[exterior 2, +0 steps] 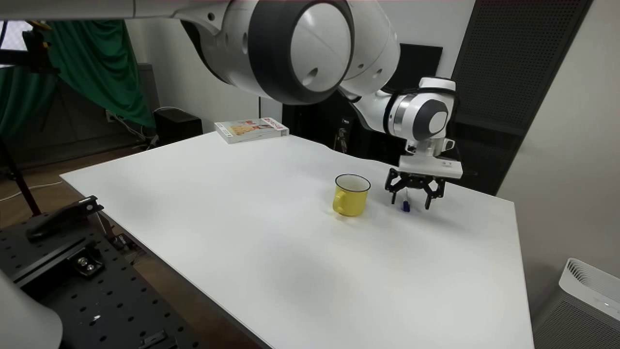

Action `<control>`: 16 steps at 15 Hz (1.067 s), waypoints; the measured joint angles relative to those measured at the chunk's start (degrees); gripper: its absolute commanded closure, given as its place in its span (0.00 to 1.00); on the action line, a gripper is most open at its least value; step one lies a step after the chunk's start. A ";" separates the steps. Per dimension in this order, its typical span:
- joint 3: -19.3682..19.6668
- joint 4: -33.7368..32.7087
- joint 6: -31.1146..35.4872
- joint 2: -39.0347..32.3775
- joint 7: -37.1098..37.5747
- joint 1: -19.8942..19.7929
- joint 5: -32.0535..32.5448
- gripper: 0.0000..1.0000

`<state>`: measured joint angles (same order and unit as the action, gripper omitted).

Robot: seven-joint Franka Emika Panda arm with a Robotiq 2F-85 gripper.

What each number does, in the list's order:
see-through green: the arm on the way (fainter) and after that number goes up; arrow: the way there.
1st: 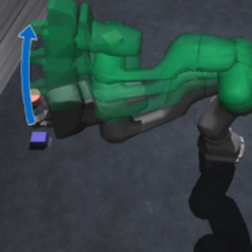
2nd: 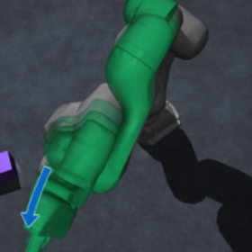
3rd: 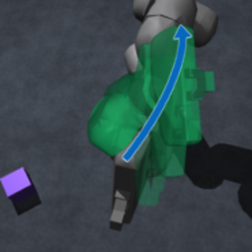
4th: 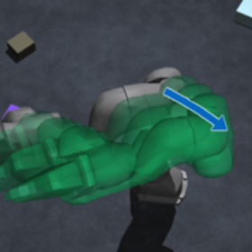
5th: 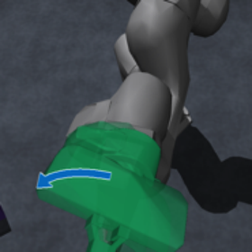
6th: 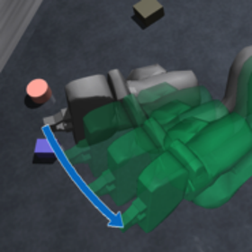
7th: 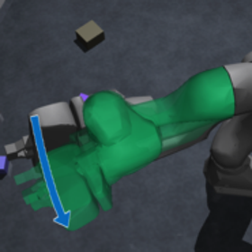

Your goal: Put the marker into the cup.

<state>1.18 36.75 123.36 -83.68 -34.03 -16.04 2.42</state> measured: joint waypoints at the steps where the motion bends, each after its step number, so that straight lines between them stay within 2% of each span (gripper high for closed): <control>1: 0.01 0.04 0.27 0.00 0.00 -0.03 0.00 0.00; 10: 0.05 1.05 2.92 -0.06 0.00 -0.27 0.00 0.00; 11: 0.05 1.25 3.16 -0.05 0.00 -0.28 0.00 0.24; 13: 0.06 1.64 3.66 -0.06 0.00 -0.30 0.00 0.32; 16: 0.06 2.04 4.14 -0.06 0.00 -0.35 0.01 0.54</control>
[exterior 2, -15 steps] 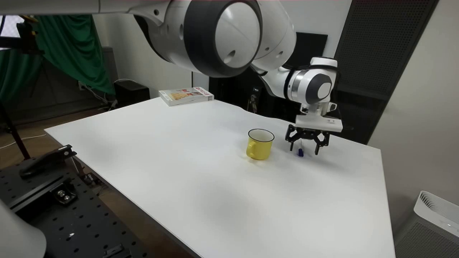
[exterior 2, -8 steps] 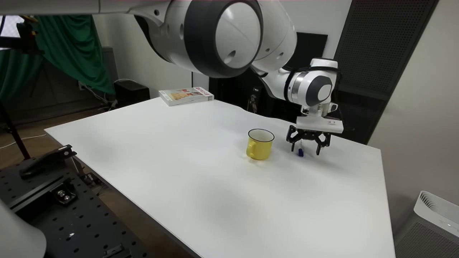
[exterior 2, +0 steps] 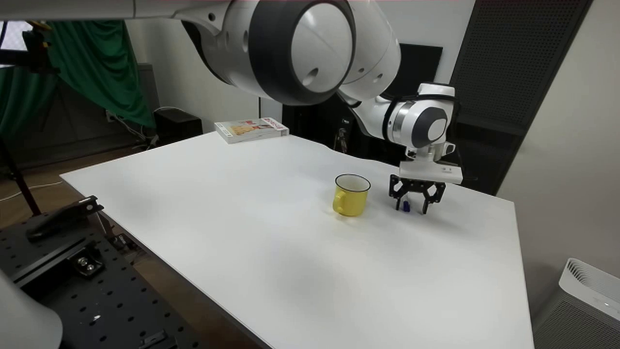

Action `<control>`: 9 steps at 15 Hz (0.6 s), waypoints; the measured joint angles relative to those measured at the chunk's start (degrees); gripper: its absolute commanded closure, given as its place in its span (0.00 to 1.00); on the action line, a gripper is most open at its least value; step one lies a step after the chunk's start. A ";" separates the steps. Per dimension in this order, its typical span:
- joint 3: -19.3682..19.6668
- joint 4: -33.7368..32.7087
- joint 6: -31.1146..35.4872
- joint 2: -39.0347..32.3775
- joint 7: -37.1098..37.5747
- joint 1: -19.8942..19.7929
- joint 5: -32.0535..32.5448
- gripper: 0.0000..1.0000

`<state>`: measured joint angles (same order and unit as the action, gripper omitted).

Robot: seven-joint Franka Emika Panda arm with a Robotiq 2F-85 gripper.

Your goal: Put the marker into the cup.

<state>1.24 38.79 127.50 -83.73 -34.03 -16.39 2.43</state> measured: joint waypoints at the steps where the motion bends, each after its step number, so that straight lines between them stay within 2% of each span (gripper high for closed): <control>1: 0.00 0.00 0.04 0.03 0.00 -0.02 0.00 0.61; 6: 0.63 -0.62 -2.49 0.06 0.70 -0.08 0.07 0.95; 9: 3.00 -1.54 -6.21 0.05 3.25 -0.48 0.68 1.00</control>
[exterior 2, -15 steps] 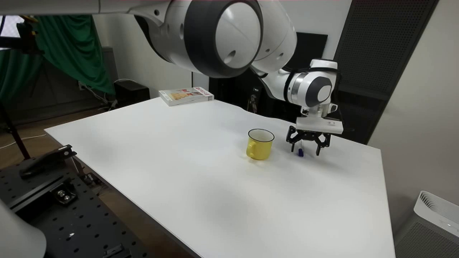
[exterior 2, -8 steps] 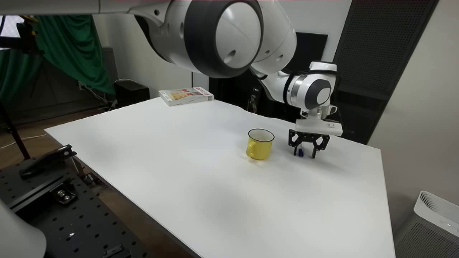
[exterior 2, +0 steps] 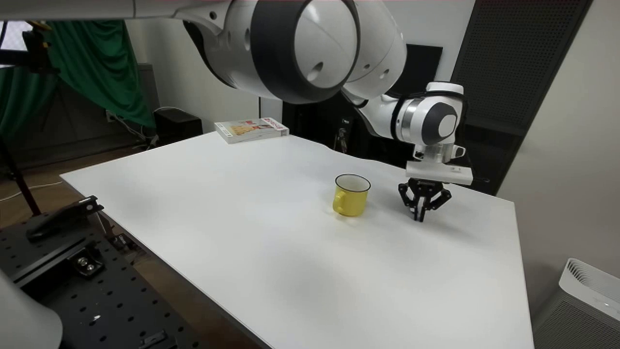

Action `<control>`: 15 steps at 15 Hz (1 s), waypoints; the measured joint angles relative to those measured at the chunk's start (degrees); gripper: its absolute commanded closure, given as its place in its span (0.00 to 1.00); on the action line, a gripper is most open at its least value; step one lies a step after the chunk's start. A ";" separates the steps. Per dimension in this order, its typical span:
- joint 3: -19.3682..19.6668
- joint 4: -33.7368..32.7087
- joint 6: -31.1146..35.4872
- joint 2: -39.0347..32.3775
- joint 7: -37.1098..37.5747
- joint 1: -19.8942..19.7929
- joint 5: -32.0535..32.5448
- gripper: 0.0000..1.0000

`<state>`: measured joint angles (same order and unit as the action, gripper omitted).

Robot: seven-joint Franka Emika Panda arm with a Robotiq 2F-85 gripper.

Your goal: Put the marker into the cup.

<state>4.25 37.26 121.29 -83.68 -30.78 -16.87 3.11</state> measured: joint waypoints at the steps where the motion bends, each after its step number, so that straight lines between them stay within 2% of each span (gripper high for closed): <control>1: 0.76 -0.47 -1.44 0.01 0.86 -0.30 0.34 1.00; 5: 2.88 -3.66 -6.17 0.06 2.64 -1.34 1.49 1.00; 10: 2.96 -6.59 -9.36 0.05 2.50 -1.30 2.35 1.00; 12: 2.64 -6.75 -8.98 0.05 1.10 -1.12 2.65 1.00; 15: 1.49 -6.75 -7.46 0.00 -5.87 -1.02 3.31 1.00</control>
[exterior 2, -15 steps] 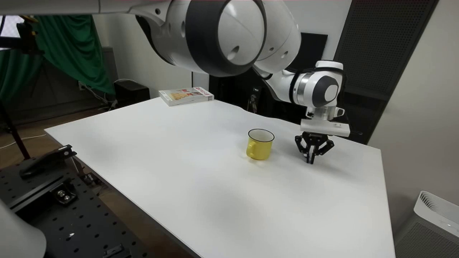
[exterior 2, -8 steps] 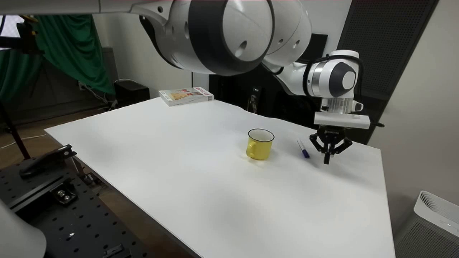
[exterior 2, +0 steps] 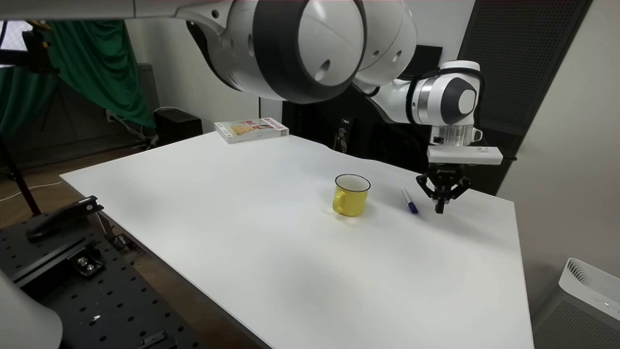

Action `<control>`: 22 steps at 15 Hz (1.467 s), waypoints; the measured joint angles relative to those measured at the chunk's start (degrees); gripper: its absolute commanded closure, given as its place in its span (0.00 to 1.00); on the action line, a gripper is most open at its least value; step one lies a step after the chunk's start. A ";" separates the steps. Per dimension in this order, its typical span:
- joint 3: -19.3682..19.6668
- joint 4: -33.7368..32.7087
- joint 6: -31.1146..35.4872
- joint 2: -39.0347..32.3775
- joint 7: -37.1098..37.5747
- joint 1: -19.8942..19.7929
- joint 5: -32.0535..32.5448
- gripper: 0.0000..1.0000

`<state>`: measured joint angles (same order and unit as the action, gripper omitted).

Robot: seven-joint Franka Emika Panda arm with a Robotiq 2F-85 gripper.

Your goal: Put the marker into the cup.

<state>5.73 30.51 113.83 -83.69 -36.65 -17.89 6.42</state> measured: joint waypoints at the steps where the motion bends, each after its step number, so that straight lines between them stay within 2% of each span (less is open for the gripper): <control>1: -0.43 0.02 0.19 -0.02 -2.99 0.02 0.26 1.00; 5: -1.76 0.72 0.24 -0.07 -16.21 0.10 0.58 1.00; 6: -2.10 1.00 0.25 -0.08 -19.57 0.09 0.58 0.74; 8: -2.50 1.58 0.32 -0.08 -24.74 0.15 0.57 0.69; 9: -2.52 1.87 0.57 -0.08 -26.05 0.23 0.57 0.61; 18: -4.46 2.64 8.31 -0.08 -24.73 0.23 -3.60 0.01; 22: -5.35 3.72 9.84 -0.08 -23.02 0.29 -4.73 0.00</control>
<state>0.38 34.22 123.67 -83.77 -59.67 -17.60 1.68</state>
